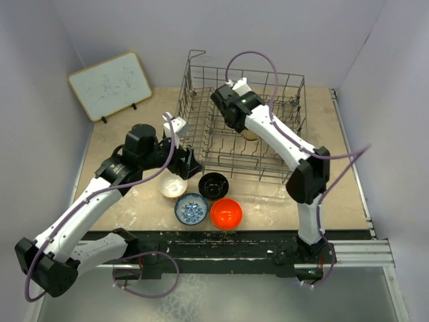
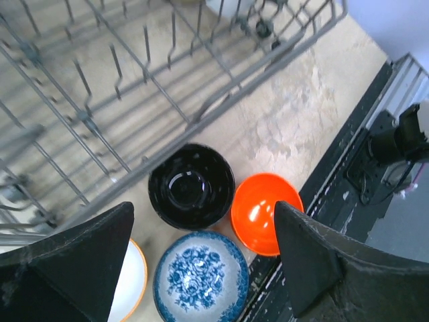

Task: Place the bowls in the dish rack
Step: Place the bowl in the dish rack.

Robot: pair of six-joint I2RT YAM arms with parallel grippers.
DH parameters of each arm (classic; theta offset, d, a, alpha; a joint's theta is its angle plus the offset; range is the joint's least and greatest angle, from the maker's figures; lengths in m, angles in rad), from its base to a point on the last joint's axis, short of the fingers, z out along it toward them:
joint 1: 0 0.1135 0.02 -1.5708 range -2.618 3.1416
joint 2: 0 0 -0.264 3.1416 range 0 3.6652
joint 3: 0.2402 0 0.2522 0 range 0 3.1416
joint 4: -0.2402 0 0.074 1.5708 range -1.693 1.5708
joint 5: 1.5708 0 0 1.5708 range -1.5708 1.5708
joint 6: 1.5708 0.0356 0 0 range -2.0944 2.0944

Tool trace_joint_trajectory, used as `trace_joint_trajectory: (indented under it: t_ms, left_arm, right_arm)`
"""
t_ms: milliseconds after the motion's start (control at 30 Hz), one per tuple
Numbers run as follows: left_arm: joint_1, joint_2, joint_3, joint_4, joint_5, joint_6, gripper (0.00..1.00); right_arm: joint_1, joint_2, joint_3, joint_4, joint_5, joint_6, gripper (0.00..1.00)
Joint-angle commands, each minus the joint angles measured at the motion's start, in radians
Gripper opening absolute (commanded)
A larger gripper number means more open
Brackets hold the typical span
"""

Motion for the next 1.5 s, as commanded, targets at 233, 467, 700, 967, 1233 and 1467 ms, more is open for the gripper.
trace_joint_trajectory:
  t_ms: [233,467,700,967,1233,1467]
  left_arm:
    - [0.012,-0.131,0.207,-0.054,-0.079,0.009,0.88]
    - [0.013,-0.151,0.215,-0.063,-0.104,-0.018,0.88]
    - [0.012,-0.157,0.23,-0.048,-0.116,-0.025,0.88]
    - [0.012,-0.175,0.136,0.01,-0.194,-0.008,0.85]
    - [0.053,-0.109,0.116,-0.04,-0.466,-0.057,0.87]
    - [0.177,-0.021,0.057,0.068,-0.397,-0.17,0.91]
  right_arm:
    - [-0.155,-0.492,-0.217,0.739,-0.953,-0.161,0.0]
    - [-0.177,-0.563,-0.317,0.89,-1.219,-0.101,0.0]
    - [-0.235,-0.6,-0.363,0.988,-1.382,-0.066,0.0]
    - [-0.349,-0.593,-0.497,1.065,-1.554,0.039,0.0]
    - [-0.349,-0.683,-0.595,1.019,-1.521,0.017,0.0]
    - [-0.351,-0.726,-0.642,0.978,-1.5,-0.025,0.0]
